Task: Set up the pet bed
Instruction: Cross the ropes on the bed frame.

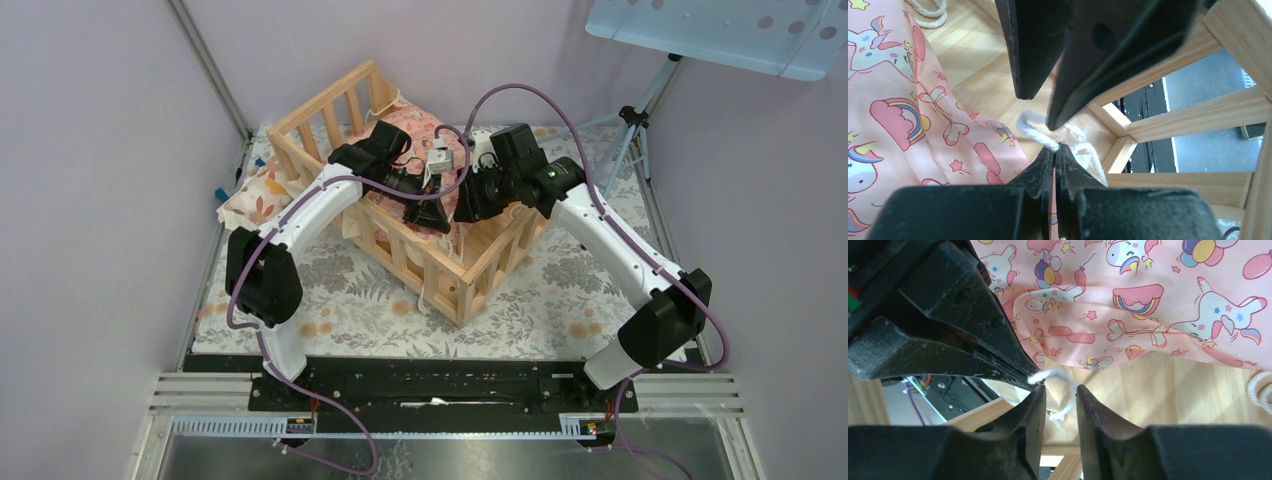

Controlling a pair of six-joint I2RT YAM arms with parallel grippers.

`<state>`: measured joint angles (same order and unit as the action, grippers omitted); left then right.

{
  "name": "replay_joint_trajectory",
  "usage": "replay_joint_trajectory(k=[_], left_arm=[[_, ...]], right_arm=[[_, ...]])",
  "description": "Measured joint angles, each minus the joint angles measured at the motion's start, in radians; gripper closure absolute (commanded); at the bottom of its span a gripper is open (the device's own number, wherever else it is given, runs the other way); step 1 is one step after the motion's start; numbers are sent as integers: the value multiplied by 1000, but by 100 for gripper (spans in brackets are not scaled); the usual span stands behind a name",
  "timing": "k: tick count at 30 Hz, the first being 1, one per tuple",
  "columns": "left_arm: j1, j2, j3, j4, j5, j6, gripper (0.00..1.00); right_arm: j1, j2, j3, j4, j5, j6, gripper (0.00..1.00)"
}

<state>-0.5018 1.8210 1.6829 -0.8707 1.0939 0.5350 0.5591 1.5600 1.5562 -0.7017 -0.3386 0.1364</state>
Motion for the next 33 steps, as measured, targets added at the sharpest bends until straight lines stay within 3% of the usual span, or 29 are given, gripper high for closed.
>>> replay_joint_trajectory(k=[2, 5, 13, 19, 33], left_arm=[[0, 0, 0, -1, -11, 6, 100], [0, 0, 0, -3, -24, 11, 100], [4, -11, -3, 16, -61, 10, 100], [44, -96, -46, 81, -68, -11, 100], [59, -126, -58, 109, -66, -13, 100]], right_arm=[[0, 0, 0, -7, 1, -11, 46], [0, 0, 0, -20, -2, -23, 43], [0, 6, 13, -49, -23, -41, 52], [0, 19, 16, -40, -19, -42, 51], [0, 39, -55, 143, -21, 4, 53]])
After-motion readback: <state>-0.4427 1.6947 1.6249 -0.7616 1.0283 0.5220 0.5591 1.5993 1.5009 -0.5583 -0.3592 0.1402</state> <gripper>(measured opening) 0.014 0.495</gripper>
